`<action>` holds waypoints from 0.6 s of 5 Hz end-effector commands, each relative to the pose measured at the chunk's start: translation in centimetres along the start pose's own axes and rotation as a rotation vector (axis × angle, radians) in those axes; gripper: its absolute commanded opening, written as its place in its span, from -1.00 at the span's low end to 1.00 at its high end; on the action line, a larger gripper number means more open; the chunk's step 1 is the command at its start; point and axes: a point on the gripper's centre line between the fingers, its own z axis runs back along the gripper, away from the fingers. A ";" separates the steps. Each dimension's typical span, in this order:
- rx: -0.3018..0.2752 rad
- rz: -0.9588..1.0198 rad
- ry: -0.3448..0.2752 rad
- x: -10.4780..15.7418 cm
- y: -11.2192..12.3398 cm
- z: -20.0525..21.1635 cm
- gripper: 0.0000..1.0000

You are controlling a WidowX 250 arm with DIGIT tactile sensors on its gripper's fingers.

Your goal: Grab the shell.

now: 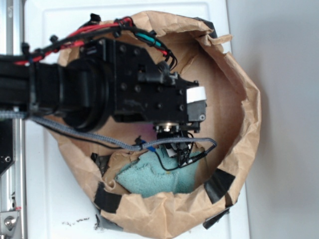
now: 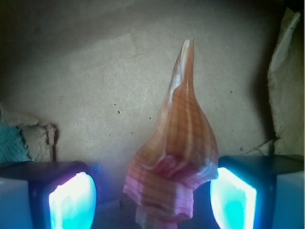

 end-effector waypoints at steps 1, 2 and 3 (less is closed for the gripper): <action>-0.014 0.024 -0.056 0.7 0.1 0.9 -1.00; -0.014 0.021 -0.060 0.3 0.4 0.9 -1.00; -0.039 0.029 -0.052 0.3 0.7 2.0 -1.00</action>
